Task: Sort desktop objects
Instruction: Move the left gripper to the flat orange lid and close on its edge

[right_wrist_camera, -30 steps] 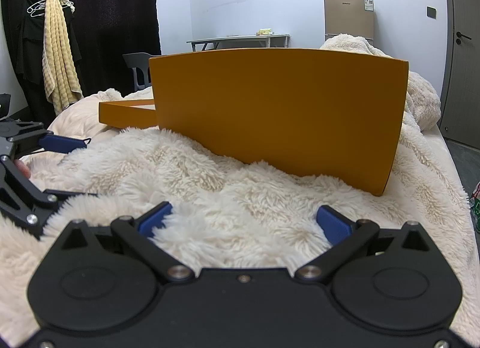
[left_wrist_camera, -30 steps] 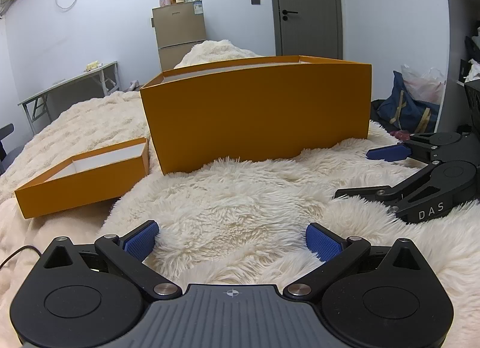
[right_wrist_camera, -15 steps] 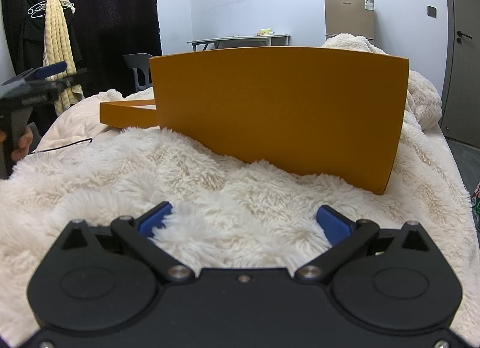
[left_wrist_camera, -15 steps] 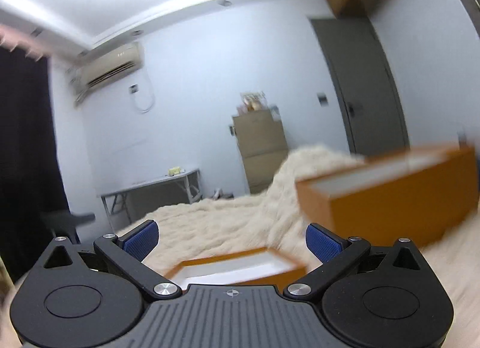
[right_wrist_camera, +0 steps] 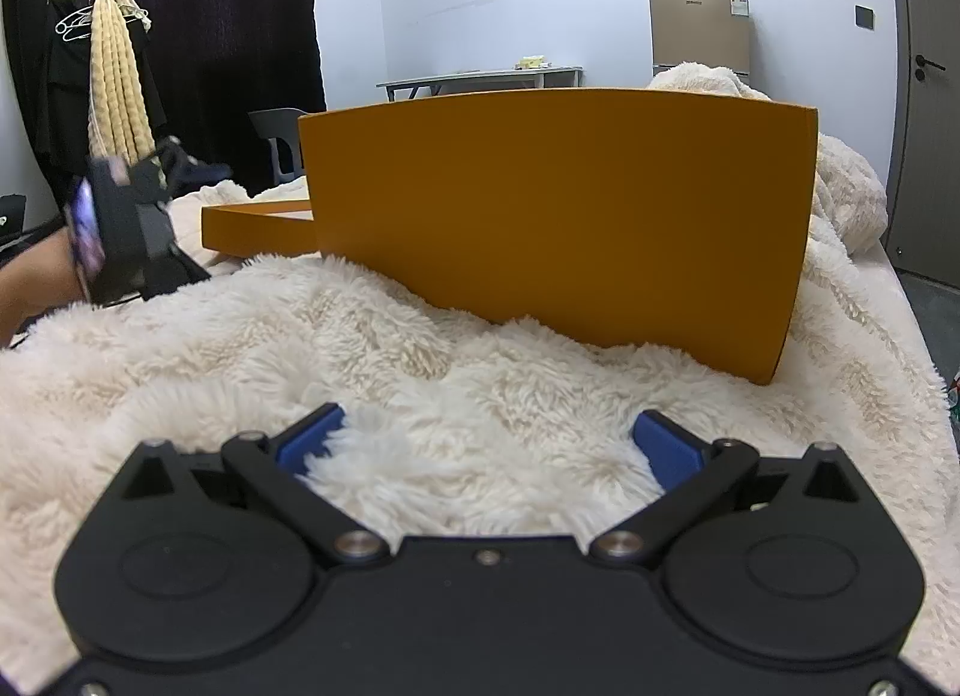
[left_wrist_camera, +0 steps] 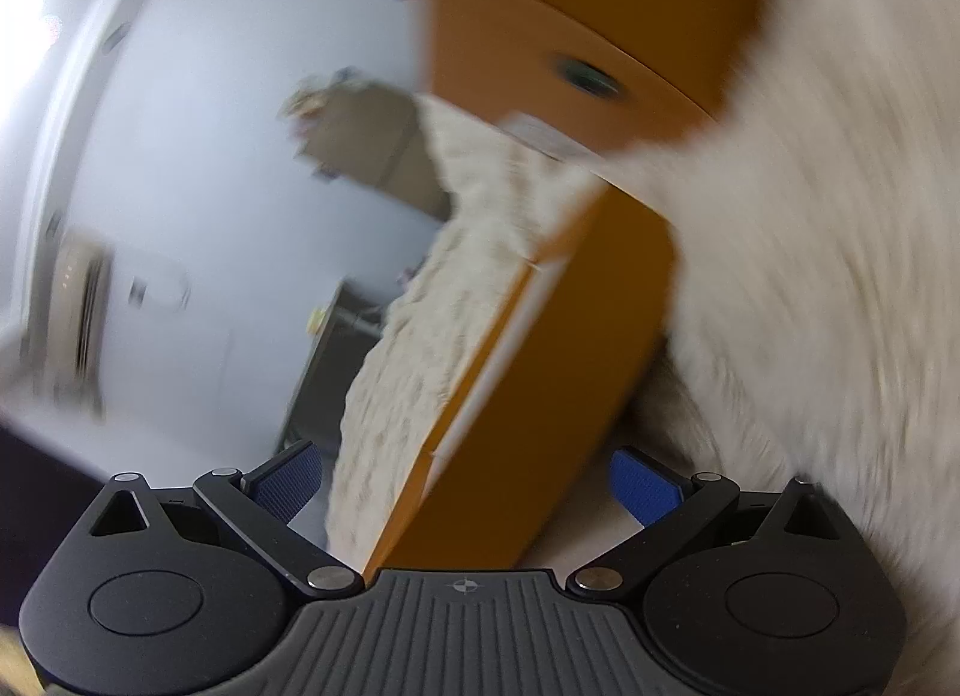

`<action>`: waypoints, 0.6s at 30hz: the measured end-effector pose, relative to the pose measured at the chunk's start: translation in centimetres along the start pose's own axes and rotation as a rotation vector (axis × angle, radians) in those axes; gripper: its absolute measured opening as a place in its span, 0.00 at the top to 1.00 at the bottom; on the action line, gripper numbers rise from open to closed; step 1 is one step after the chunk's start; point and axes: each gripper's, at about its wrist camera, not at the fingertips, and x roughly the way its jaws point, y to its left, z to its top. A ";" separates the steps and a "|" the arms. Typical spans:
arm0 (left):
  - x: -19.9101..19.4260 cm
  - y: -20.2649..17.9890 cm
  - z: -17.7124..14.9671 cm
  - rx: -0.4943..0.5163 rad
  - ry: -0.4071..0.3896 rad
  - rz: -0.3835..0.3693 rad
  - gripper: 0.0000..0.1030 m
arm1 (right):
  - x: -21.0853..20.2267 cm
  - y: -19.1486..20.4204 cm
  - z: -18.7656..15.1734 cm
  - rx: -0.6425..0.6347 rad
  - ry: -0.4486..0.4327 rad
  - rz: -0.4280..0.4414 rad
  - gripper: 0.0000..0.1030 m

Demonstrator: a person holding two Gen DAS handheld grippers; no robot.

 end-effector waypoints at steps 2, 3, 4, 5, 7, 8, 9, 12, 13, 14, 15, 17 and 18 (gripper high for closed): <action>1.2 -1.2 0.1 0.078 0.000 0.025 0.01 | 0.0 0.0 0.0 0.001 -0.001 0.002 0.00; 1.7 -1.5 0.2 0.094 0.000 0.034 0.06 | 0.0 -0.1 -0.1 0.002 -0.002 0.004 0.00; 2.3 -1.8 0.3 0.110 0.000 0.044 0.20 | 0.0 -0.1 -0.1 0.003 -0.003 0.005 0.00; 2.9 -1.8 0.5 0.117 0.001 0.058 0.31 | -0.1 -0.2 -0.1 0.005 -0.003 0.007 0.00; 3.6 -1.7 0.4 0.113 0.012 0.077 0.50 | -0.1 -0.3 -0.2 0.007 -0.004 0.011 0.00; 3.8 -1.5 0.2 0.097 0.020 0.075 0.51 | -0.1 -0.3 -0.2 0.008 -0.004 0.011 0.00; 3.7 -1.3 -0.1 0.078 0.022 0.073 0.51 | -0.1 -0.3 -0.2 0.008 -0.004 0.011 0.00; 3.1 -0.6 -1.6 0.015 0.015 0.107 0.50 | -0.1 -0.3 -0.1 0.009 -0.003 0.012 0.00; 2.9 -0.5 -1.8 0.014 0.013 0.126 0.50 | -0.1 -0.3 -0.1 0.009 -0.003 0.012 0.00; 2.4 -0.5 -2.4 0.038 0.004 0.186 0.50 | -0.1 -0.3 -0.1 0.009 -0.003 0.012 0.00; 2.0 -0.7 -2.7 0.085 -0.010 0.241 0.48 | -0.1 -0.3 -0.1 0.009 -0.002 0.012 0.00; 1.1 -0.3 -3.2 0.148 -0.032 0.330 0.48 | -0.1 -0.3 -0.1 0.010 -0.002 0.012 0.00; 0.8 0.1 -3.4 0.161 -0.035 0.366 0.48 | -0.1 -0.3 -0.1 0.011 -0.002 0.012 0.00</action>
